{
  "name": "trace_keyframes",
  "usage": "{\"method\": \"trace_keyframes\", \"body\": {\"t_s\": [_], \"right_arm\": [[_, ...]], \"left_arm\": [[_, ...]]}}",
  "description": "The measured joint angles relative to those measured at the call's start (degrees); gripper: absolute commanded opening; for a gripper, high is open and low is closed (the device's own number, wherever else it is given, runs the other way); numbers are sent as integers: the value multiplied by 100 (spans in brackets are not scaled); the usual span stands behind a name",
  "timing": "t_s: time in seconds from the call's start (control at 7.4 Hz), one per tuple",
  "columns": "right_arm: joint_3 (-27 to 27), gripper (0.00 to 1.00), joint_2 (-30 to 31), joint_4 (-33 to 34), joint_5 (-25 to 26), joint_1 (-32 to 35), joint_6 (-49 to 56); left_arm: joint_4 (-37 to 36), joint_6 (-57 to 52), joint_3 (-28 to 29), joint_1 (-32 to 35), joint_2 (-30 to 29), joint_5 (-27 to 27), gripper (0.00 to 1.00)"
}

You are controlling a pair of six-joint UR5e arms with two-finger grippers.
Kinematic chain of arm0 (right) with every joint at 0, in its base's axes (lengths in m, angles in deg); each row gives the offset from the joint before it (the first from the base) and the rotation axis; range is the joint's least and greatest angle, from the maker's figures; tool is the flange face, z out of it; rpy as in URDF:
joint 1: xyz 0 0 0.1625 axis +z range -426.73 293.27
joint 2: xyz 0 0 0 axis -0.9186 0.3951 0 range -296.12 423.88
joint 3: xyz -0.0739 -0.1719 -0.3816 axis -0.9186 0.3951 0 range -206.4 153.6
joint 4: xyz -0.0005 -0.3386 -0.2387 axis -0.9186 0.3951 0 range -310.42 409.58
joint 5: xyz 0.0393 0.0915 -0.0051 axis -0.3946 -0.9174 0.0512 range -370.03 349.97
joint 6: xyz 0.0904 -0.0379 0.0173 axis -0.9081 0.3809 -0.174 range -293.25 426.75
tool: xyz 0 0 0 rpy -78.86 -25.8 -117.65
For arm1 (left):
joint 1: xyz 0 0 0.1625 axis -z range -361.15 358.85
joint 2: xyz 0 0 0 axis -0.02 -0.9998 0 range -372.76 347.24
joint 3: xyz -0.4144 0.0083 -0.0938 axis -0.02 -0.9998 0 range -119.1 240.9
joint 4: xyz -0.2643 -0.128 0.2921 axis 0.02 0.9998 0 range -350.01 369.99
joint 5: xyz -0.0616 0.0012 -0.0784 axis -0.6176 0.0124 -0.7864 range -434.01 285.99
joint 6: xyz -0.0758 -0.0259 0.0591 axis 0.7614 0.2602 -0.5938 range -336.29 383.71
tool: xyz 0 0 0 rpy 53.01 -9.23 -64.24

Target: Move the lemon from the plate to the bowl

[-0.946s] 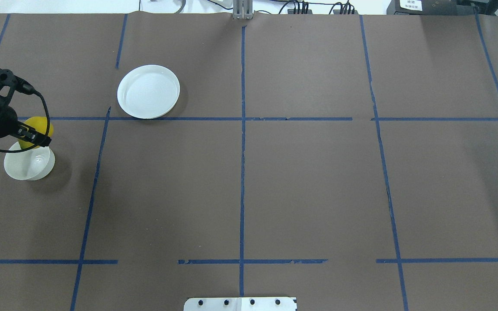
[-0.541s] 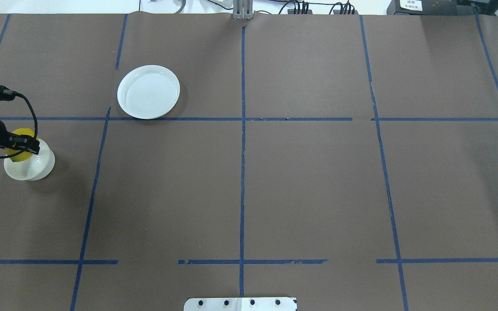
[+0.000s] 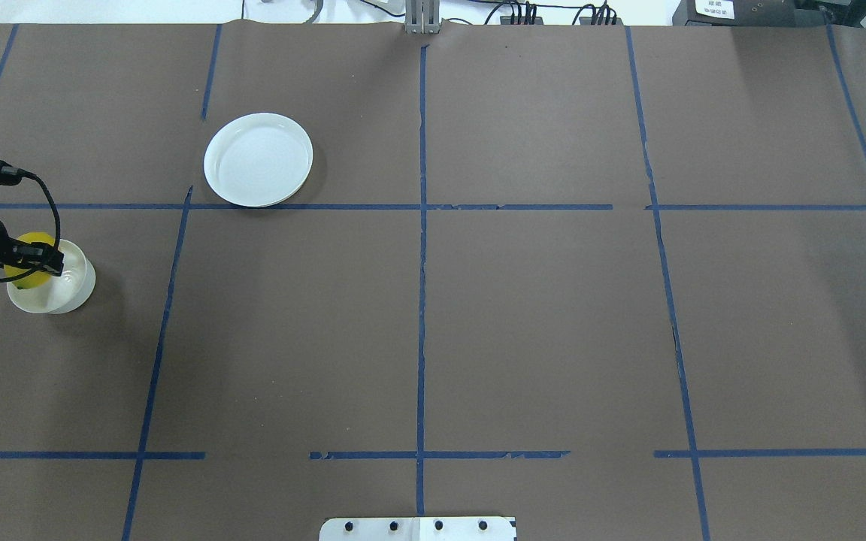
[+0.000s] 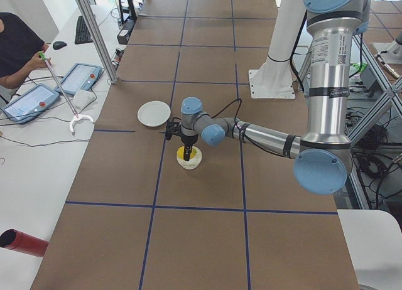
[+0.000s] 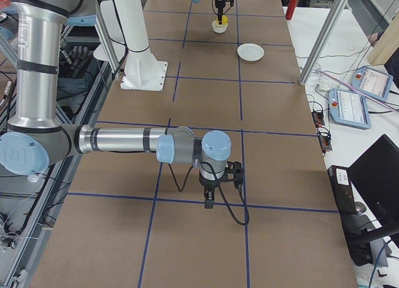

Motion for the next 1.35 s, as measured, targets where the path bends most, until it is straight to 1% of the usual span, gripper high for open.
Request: {"method": "trace_keyframes", "body": {"t_s": [0.27, 0.41, 0.54, 0.68, 0.81, 0.95, 1.08, 1.22, 1.35], "right_arm": [[0, 100, 0, 0, 0, 0, 0], [0, 100, 0, 0, 0, 0, 0], [0, 100, 0, 0, 0, 0, 0], [0, 100, 0, 0, 0, 0, 0], [0, 100, 0, 0, 0, 0, 0], [0, 100, 0, 0, 0, 0, 0], [0, 100, 0, 0, 0, 0, 0], [0, 100, 0, 0, 0, 0, 0], [0, 100, 0, 0, 0, 0, 0]], "left_arm": [[16, 4, -24, 10, 8, -8, 100], [9, -47, -74, 30, 17, -144, 100], [-22, -258, -143, 118, 80, -455, 100], [-61, -724, -225, 364, 228, -710, 100], [-108, -1433, -264, 785, 419, -864, 100], [-235, -2299, -233, 1385, 588, -1006, 100], [-607, -3161, -184, 2104, 647, -1109, 100], [-1347, -4125, -154, 2874, 556, -1157, 100], [-2211, -4892, -148, 3499, 362, -1189, 100]]}}
